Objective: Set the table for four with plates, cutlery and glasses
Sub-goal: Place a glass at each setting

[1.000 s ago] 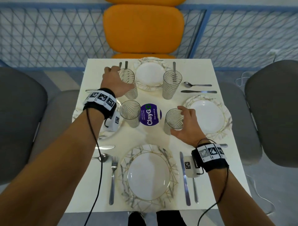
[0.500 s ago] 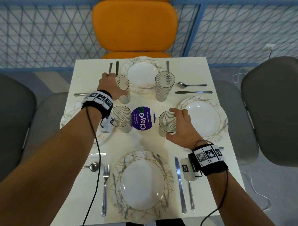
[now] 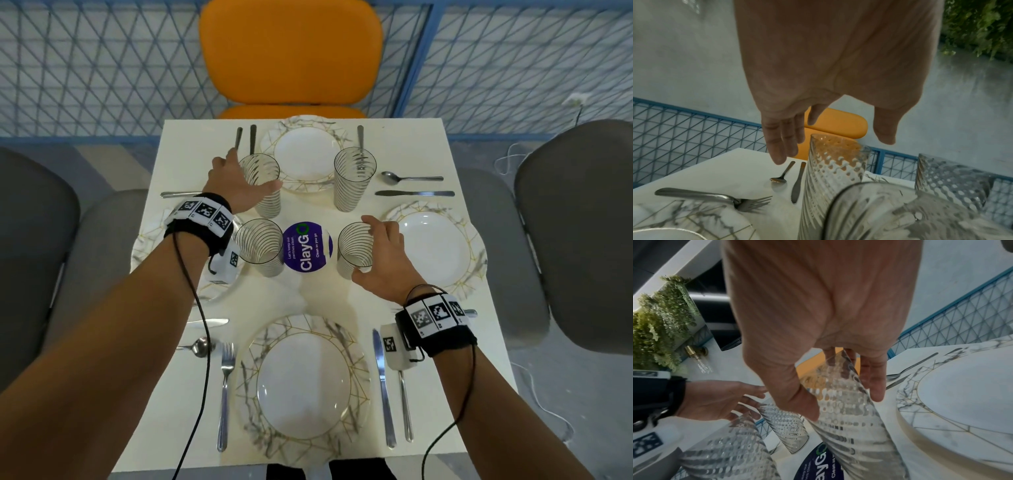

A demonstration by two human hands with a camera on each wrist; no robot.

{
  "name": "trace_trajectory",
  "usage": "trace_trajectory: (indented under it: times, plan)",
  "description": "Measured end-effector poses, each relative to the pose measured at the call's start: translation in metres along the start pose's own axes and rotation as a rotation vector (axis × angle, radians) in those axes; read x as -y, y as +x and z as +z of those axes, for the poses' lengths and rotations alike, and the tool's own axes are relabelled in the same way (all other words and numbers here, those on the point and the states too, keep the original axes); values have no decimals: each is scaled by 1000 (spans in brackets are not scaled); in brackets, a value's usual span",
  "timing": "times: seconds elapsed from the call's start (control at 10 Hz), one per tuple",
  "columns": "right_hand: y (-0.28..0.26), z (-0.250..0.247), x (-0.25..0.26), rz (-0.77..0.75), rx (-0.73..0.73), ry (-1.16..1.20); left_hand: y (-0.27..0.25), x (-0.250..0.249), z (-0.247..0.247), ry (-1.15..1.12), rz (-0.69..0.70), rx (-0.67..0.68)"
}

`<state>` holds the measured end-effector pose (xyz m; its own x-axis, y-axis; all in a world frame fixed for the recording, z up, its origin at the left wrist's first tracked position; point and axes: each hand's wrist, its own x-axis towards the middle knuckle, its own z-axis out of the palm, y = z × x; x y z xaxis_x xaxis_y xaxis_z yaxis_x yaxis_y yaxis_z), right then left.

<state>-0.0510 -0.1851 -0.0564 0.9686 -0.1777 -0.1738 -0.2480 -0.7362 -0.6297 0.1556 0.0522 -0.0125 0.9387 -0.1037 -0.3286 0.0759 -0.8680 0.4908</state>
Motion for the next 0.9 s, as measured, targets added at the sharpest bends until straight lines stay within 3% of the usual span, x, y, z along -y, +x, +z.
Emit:
trace_trajectory:
  times: [0.3,0.5,0.7,0.9]
  plan:
    - [0,-2,-1,31,7,39,-64,27,3,-146,46,-145]
    - [-2,-2,-1,35,-6,53,-104,41,25,62,104,43]
    - [-4,-5,1,37,-2,66,-109,51,38,-67,99,60]
    - [-10,-12,5,92,56,47,-117,47,31,-38,67,106]
